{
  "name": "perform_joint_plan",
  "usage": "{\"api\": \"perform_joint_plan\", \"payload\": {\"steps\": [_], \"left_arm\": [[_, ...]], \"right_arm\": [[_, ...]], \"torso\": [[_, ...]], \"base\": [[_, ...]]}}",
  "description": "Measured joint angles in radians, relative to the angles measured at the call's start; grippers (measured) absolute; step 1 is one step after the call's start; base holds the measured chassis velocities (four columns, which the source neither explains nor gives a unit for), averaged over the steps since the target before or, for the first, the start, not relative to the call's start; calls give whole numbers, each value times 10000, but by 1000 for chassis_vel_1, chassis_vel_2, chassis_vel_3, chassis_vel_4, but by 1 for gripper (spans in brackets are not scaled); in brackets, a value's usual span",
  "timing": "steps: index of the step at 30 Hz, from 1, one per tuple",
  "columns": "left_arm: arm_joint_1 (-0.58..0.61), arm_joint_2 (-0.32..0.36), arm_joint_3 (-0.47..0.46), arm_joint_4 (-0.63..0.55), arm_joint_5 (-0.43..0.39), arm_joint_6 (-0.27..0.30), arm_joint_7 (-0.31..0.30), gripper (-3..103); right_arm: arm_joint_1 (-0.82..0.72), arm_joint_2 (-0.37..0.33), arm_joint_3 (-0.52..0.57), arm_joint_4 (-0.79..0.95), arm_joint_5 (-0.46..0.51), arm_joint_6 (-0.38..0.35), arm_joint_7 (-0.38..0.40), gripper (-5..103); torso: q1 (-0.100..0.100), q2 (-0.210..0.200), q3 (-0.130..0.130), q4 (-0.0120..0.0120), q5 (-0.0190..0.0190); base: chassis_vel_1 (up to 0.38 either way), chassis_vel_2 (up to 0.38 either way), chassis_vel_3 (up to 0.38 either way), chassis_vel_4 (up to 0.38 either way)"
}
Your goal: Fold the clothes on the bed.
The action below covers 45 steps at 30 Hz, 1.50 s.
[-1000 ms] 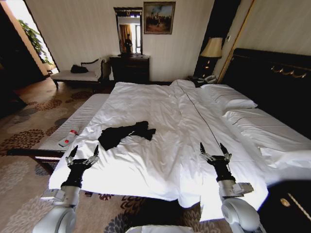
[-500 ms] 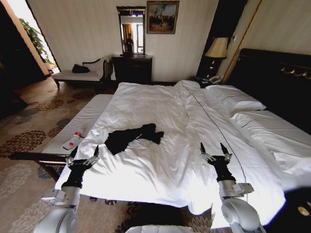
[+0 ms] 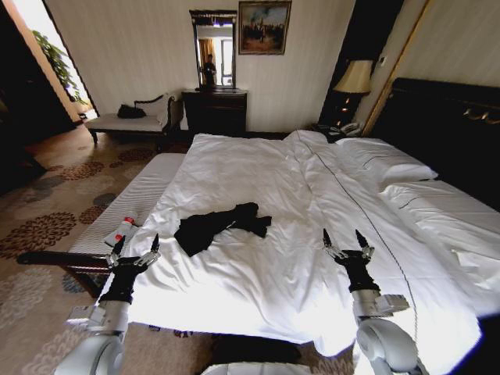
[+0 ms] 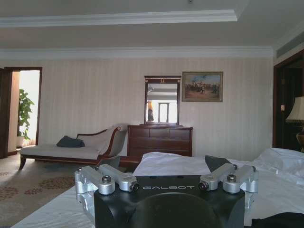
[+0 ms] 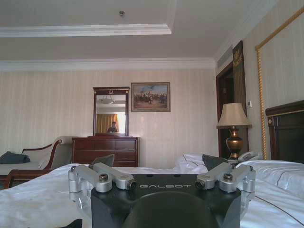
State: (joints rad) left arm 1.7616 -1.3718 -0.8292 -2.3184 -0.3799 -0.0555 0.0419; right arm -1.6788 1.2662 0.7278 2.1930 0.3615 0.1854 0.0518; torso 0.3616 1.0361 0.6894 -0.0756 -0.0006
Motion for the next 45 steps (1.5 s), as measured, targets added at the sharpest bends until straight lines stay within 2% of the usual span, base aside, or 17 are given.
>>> {"api": "perform_joint_plan", "payload": {"steps": [22,28,32,34,36,37,38,39,40,41,43,44,45], "left_arm": [[0,-93,69,65,131,-15,2,100],[-61,-131,81,115,154,-19,0,100],[-96,-159,70,122,163,-21,-49,100],[-87,-176,68,168,253,-25,-63,100],[-83,-183,68,228,313,-34,-71,100],[-83,-183,68,228,313,-34,-71,100],[-84,-186,68,250,335,-34,-81,100],[-82,-185,64,254,349,-34,-86,100],[-79,-177,57,252,350,-34,-86,100],[-79,-177,57,252,350,-34,-86,100],[-5,-102,-32,109,350,41,-93,100],[22,-77,-71,68,350,72,-101,100],[22,-77,-71,68,350,72,-101,100]], "right_arm": [[148,-6,-65,-140,-2,29,17,100],[365,-22,-277,-306,20,342,254,100],[579,-160,-441,-391,289,405,302,100],[994,-685,-605,-554,789,324,481,100],[1372,-1399,-771,-699,1299,-55,766,100],[1372,-1399,-771,-699,1299,-55,766,100],[1698,-1980,-897,-796,1746,-436,964,100],[2078,-2504,-1043,-896,2386,-1152,1229,100],[2239,-2705,-1120,-943,2728,-1486,1335,100],[2239,-2705,-1120,-943,2728,-1486,1335,100],[3326,-3662,-1600,-1217,5297,-3225,1879,100],[3713,-3862,-1783,-1334,5948,-3638,1977,100],[3713,-3862,-1783,-1334,5948,-3638,1977,100]], "torso": [[0,0,0,0,1],[0,0,0,0,1],[-1,0,-1,0,1],[-1,1,-2,-2,2],[-1,0,-1,-1,3],[-1,0,-1,-1,3],[-1,0,-1,0,-1],[0,0,-1,2,-1],[0,1,-1,3,-1],[0,1,-1,3,-1],[0,0,0,0,3],[0,0,0,-4,2],[0,0,0,-4,2]], "base": [[-10,94,12,-99],[0,0,0,0],[0,0,0,0],[0,0,0,0],[0,0,0,0],[0,0,0,0],[0,0,0,0],[0,0,0,0],[0,0,0,0],[0,0,0,0],[0,0,0,0],[0,0,0,0],[0,0,0,0]]}}
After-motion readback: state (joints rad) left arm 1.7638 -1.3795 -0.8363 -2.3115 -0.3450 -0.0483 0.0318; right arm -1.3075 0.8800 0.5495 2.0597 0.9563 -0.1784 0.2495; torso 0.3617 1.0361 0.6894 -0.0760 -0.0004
